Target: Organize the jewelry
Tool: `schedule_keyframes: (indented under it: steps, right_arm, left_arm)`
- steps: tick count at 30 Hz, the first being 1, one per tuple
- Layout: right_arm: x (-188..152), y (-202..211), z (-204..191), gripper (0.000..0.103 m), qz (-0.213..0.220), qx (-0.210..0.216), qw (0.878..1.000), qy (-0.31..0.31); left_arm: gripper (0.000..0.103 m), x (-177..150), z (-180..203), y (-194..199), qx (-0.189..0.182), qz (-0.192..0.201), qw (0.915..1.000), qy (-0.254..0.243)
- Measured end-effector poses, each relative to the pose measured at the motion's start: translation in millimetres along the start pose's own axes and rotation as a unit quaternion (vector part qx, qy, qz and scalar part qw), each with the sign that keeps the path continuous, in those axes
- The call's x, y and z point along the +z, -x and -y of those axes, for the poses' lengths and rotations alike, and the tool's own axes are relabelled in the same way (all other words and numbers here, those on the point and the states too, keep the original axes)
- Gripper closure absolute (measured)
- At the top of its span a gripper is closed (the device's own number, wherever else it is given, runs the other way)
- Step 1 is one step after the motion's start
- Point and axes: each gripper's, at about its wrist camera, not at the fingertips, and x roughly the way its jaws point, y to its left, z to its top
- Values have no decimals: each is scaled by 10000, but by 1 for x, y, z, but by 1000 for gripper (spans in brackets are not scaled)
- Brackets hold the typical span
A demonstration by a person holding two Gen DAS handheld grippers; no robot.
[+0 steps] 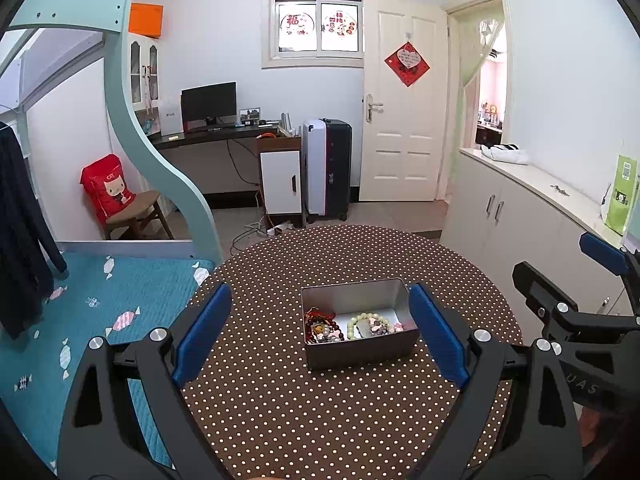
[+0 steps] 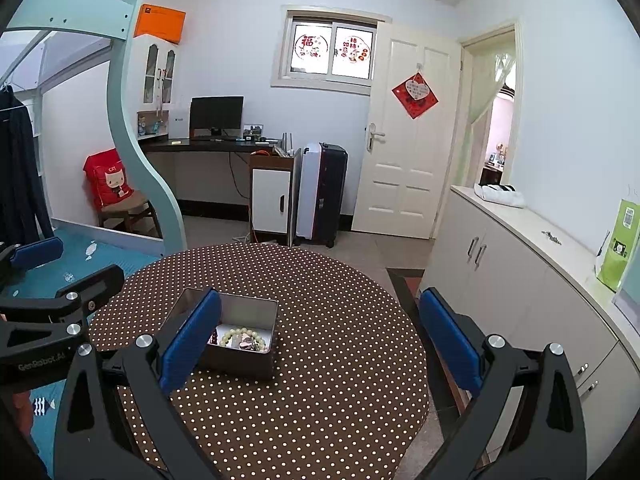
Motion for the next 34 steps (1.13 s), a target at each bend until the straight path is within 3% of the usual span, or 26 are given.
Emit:
schedule_keyframes:
  steps: [34]
  right_arm:
    - [-8, -2, 7, 7, -76, 135, 9999, -70]
  left_arm:
    - [13, -4, 9, 0, 51, -68, 10000, -35]
